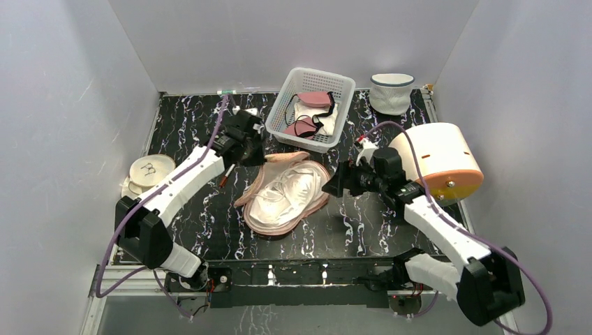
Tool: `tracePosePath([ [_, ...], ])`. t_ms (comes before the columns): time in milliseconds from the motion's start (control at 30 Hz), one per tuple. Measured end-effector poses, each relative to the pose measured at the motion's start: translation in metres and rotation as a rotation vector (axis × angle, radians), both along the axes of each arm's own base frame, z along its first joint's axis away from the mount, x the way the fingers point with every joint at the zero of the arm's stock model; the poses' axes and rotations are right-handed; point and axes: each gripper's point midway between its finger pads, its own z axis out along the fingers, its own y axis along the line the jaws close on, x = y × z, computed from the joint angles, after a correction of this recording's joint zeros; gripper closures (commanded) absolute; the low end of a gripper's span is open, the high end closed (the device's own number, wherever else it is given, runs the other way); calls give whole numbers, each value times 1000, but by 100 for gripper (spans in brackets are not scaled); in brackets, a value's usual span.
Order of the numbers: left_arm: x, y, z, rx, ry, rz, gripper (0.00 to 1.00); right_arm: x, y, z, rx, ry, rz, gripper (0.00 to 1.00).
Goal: Unzip the laundry bag and remove the bra
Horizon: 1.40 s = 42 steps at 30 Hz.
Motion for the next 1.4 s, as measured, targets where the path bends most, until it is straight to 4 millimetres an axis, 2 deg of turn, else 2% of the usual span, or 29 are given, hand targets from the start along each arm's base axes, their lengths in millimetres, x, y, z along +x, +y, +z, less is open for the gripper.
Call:
tracePosePath([
  [200, 17, 32, -19, -107, 93, 96, 99, -3, 26, -31, 39, 173, 24, 20],
  [333, 20, 54, -31, -101, 117, 143, 99, -7, 41, -34, 67, 209, 48, 20],
  [433, 20, 69, -39, -60, 133, 166, 91, -11, 50, -34, 79, 223, 65, 20],
  [633, 26, 100, -44, -10, 123, 224, 77, -12, 62, -31, 113, 235, 65, 34],
  [767, 23, 116, -48, 10, 132, 254, 72, -7, 62, -31, 129, 258, 13, 34],
  [833, 24, 123, -48, 36, 126, 263, 62, -4, 61, -32, 140, 274, -25, 34],
  [1000, 32, 135, -35, 87, 85, 273, 18, 2, 59, -41, 136, 304, -86, 40],
  [1067, 37, 137, -27, 93, 57, 277, 6, 5, 57, -45, 125, 313, -106, 44],
  [1100, 39, 138, -24, 94, 45, 280, 2, 6, 56, -48, 118, 314, -116, 45],
  [1267, 51, 134, 0, 56, -37, 280, 2, 16, 55, -49, 97, 304, -147, 56],
  [1400, 64, 117, 28, -37, -129, 217, 2, 34, 60, -44, 77, 283, -157, 61],
])
